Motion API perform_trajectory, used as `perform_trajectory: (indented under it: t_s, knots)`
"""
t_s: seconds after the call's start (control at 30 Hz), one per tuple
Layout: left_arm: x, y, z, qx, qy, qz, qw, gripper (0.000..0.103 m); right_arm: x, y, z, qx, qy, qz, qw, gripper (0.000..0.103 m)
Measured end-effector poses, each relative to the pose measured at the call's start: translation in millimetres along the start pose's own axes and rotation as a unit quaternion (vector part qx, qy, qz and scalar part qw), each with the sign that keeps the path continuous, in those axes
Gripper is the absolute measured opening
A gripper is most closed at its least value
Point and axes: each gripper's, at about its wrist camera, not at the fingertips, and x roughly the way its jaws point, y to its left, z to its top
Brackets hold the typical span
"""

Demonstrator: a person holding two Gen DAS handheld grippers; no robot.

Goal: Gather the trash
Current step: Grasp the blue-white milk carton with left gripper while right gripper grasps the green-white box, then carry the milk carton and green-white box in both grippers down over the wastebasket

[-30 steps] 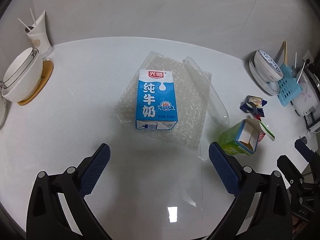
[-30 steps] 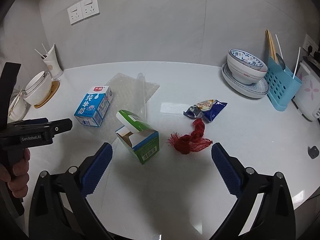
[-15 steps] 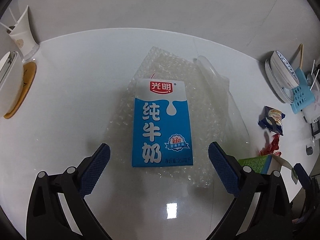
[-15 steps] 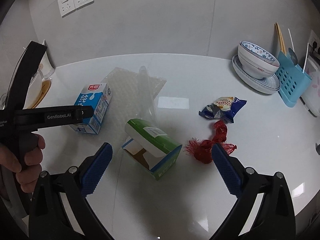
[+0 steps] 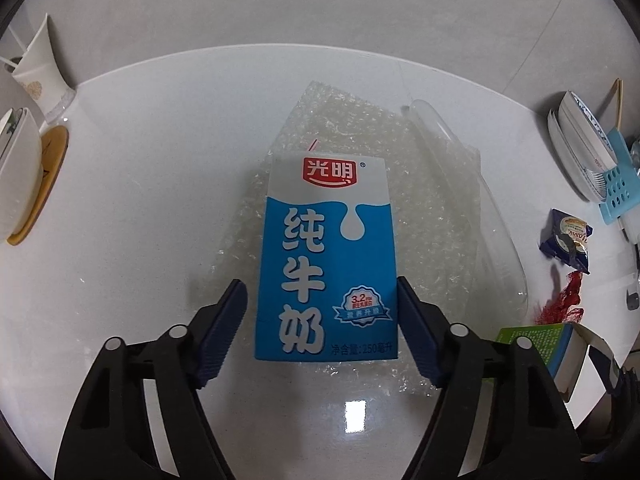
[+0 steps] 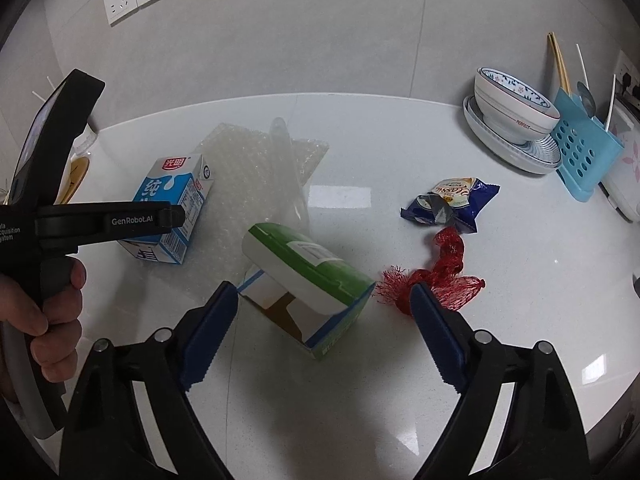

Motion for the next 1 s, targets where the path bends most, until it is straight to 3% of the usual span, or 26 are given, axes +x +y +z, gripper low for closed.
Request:
perform_trajectory:
  t_s: [0.03, 0.2, 0.43, 1.0]
  knots:
    - [1, -1, 0, 0.001, 0.000, 0.001, 1.0000, 0.063, 0, 0, 0, 0.001, -0.001, 0.001, 1.000, 0.081]
    - [0, -5, 1, 0.008, -0.004, 0.006, 0.9999, 0.063, -2, 4, 2, -0.004, -0.006, 0.002, 1.000, 0.065]
    - [1, -6, 0, 0.006, -0.005, 0.000, 1.0000, 0.063, -2, 5, 3, -0.003, -0.010, 0.003, 1.000, 0.054]
    - [-12, -2, -10, 0.015, -0.023, -0.014, 0.9995, 0.063, -19, -5, 1, 0.000, -0.022, 0.014, 1.000, 0.051]
